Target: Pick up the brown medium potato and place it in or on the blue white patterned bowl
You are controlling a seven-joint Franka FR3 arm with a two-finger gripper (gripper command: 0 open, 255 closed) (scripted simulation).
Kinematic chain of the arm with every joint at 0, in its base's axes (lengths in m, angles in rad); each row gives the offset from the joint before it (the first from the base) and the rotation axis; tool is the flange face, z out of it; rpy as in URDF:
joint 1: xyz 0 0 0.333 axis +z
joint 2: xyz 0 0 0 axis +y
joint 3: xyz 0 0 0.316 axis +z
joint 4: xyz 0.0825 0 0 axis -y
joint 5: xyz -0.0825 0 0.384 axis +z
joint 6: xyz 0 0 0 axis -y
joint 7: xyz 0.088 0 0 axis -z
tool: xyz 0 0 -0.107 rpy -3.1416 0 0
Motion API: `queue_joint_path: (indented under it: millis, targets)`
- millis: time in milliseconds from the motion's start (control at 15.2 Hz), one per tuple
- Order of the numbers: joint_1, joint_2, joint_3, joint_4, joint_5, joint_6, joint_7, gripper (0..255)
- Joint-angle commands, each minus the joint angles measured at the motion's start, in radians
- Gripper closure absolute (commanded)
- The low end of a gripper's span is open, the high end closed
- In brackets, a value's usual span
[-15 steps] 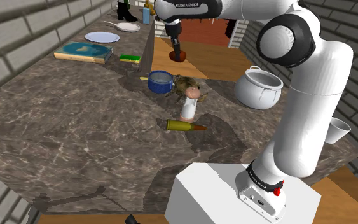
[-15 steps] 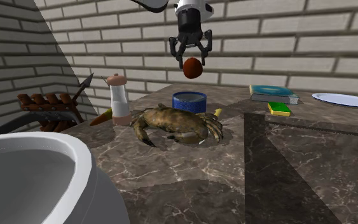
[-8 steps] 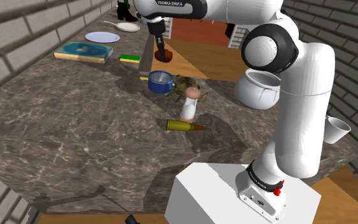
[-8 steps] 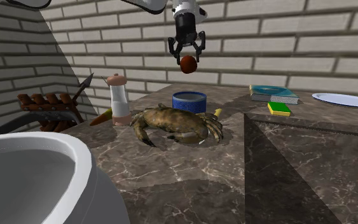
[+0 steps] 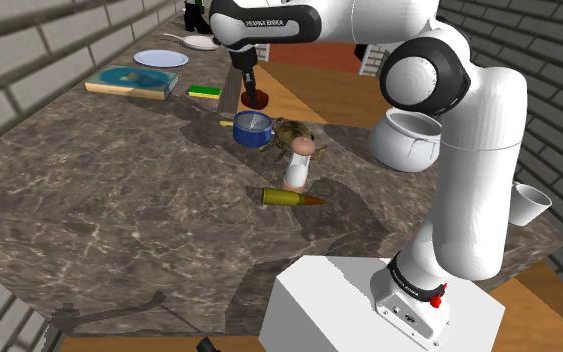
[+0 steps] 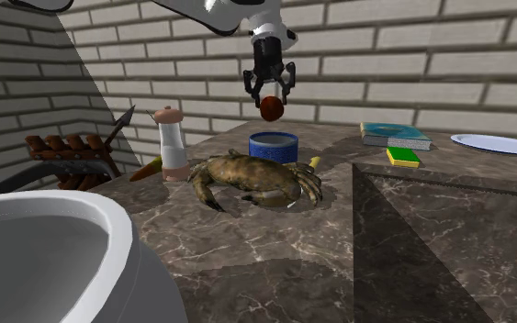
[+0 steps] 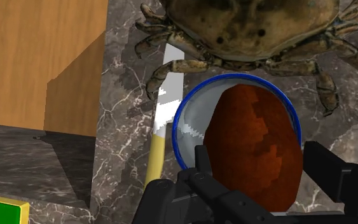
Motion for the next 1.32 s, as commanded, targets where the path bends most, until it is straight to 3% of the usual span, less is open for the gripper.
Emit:
queue_joint_path:
  millis: [0, 462, 924, 990, 1254]
  targets:
    - [0.001, -0.001, 0.001, -0.028, -0.001, 0.026, 0.008, 255]
    - [0.000, 0.005, 0.002, -0.110, -0.004, 0.112, 0.031, 255]
    - [0.000, 0.005, 0.002, -0.110, -0.004, 0.112, 0.031, 255]
    - [0.000, 0.006, 0.002, -0.110, -0.004, 0.112, 0.031, 0]
    - [0.000, 0.006, 0.002, -0.110, -0.004, 0.112, 0.031, 0]
